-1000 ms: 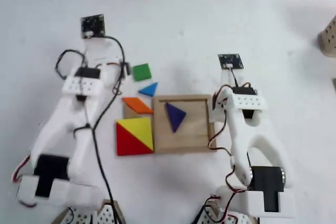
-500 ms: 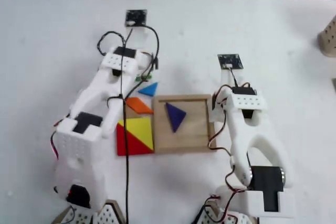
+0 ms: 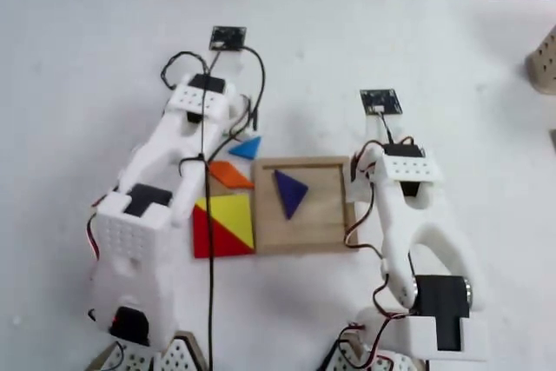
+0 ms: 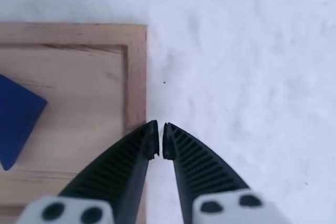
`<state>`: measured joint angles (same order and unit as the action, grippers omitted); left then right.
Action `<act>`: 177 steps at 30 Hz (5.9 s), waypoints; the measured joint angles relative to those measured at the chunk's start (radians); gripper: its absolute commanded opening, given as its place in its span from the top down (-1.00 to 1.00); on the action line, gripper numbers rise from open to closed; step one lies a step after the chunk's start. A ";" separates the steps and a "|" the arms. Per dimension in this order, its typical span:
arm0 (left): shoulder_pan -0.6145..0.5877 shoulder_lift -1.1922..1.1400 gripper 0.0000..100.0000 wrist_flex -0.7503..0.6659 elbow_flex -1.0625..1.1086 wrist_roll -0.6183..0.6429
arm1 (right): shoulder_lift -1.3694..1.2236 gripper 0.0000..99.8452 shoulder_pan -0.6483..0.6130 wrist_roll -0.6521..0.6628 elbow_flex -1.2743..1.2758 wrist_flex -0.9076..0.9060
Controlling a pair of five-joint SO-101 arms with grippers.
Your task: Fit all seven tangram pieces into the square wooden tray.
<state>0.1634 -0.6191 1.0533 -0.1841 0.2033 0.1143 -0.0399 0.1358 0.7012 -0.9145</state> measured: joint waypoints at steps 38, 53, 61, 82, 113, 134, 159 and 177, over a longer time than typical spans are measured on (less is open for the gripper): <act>-0.055 -0.078 0.87 -0.336 0.006 0.000 | 0.000 0.96 0.002 0.035 0.000 0.000; -0.071 0.028 0.96 -0.068 0.086 -0.170 | 0.000 0.96 0.005 0.048 0.000 0.000; -0.078 0.318 0.95 -0.163 0.457 -0.169 | 0.000 0.96 0.003 0.054 0.000 0.000; -0.009 1.214 0.95 -0.258 1.162 -0.169 | 0.000 0.96 0.003 0.054 0.000 0.000; 0.374 0.733 0.95 -0.315 0.919 0.054 | 0.064 0.96 0.489 0.252 0.132 0.012; -0.388 1.188 0.95 -0.482 1.269 -0.083 | 0.192 0.96 -0.301 -0.107 -0.095 -0.229; -0.542 0.916 0.95 -0.551 1.218 -0.284 | -0.086 0.96 -0.387 -0.143 0.014 0.146; -0.542 0.916 0.95 -0.551 1.217 -0.285 | -0.068 0.96 -0.292 -0.141 0.002 0.133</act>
<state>-0.3782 0.2969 0.5025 1.0326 -0.0821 0.0468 -0.3314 -0.0054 0.7027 -0.7810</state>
